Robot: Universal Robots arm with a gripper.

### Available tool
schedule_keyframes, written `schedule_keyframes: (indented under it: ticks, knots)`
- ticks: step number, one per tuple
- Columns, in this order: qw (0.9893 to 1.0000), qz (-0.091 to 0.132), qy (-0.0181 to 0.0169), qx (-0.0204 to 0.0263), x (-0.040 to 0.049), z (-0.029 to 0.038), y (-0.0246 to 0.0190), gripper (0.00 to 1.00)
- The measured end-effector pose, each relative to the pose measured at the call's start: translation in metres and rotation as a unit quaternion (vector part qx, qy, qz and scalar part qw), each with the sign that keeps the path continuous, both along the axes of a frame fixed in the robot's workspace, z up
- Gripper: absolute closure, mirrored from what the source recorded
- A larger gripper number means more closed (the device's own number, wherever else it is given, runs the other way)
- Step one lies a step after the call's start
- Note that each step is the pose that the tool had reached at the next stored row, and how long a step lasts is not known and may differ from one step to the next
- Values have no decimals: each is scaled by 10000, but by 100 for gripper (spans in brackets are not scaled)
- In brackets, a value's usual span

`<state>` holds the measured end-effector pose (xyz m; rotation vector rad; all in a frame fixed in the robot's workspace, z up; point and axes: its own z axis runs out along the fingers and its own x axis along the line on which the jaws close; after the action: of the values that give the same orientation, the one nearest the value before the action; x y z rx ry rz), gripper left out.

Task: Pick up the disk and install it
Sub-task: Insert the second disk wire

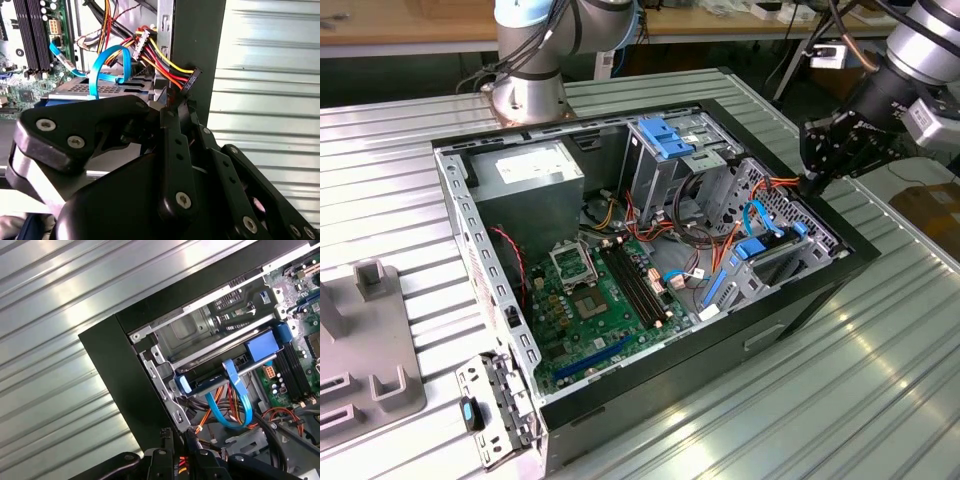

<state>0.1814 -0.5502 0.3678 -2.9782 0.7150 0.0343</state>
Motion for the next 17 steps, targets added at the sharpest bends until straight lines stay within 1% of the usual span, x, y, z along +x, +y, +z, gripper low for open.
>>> schedule_keyframes:
  ticks: [1, 5, 10, 12, 14, 17]
  knots:
    - [10000, 0, 0, -1, 2, 1, 2, 76]
    - [10000, 0, 0, -1, 62, 1, -22, 76]
    - [10000, 1, 0, 0, 69, 0, 50, 76]
    - [10000, 0, 0, 1, 87, 1, 59, 76]
    - [10000, 0, 0, 12, 112, 1, 66, 76]
    - [10000, -1, 0, 22, 114, 0, 85, 76]
